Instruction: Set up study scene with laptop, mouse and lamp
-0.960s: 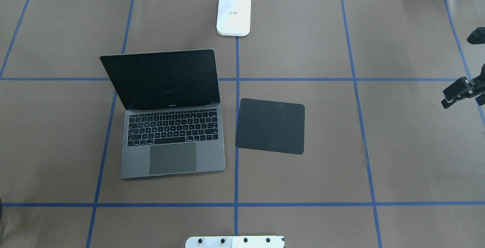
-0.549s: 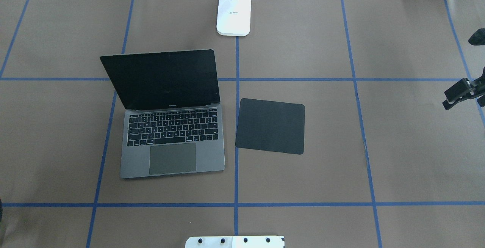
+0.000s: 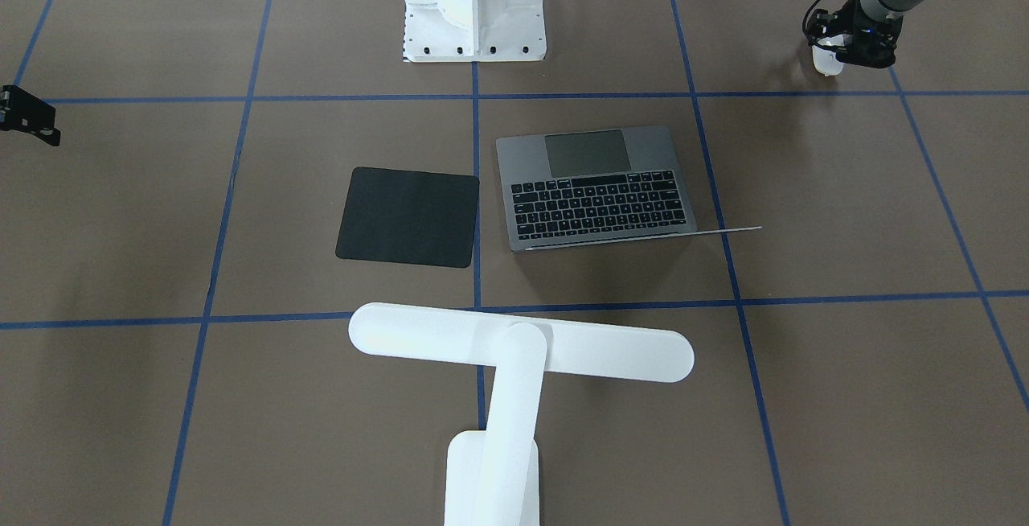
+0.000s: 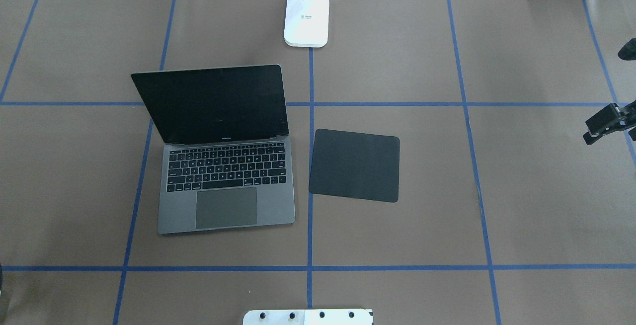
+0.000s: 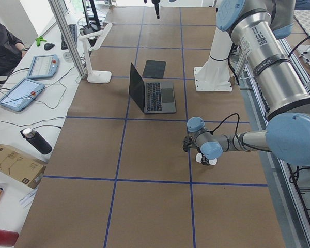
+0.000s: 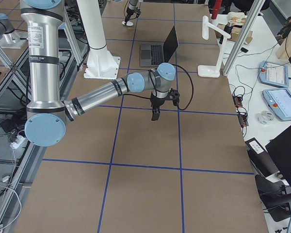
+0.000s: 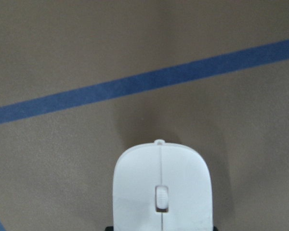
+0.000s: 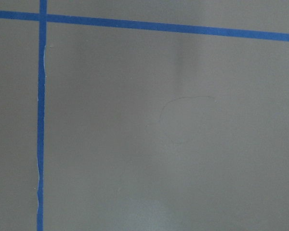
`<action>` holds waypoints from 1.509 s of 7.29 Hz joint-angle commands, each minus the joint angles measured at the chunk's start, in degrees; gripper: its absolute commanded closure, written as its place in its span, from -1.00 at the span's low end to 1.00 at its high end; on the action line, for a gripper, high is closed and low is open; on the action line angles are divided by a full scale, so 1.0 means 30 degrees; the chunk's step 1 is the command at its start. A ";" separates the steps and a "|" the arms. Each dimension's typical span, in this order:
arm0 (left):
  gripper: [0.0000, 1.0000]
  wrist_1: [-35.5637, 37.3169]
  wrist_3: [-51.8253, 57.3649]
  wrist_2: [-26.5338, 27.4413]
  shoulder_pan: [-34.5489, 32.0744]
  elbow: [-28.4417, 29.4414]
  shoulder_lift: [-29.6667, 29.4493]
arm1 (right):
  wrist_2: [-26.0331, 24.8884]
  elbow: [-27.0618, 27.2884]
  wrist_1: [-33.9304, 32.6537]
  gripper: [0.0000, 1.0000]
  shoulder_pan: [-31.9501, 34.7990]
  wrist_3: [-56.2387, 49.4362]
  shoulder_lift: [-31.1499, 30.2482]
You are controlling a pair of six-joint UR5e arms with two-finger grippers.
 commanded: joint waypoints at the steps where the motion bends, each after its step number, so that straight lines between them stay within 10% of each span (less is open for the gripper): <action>1: 0.46 0.0050 -0.0294 -0.0173 -0.0179 -0.0662 -0.0342 | 0.0000 0.0000 0.0000 -0.99 0.0002 0.0021 -0.0005; 7: 0.63 0.0343 -0.1908 -0.0436 -0.2954 -0.1838 -0.2099 | 0.0029 -0.0029 0.0030 -0.99 0.0002 0.0021 0.0053; 11: 0.73 0.5484 -0.1676 -0.0553 -0.4602 -0.2947 -0.5082 | 0.0029 -0.0087 0.0030 -0.99 0.0002 0.0021 0.0200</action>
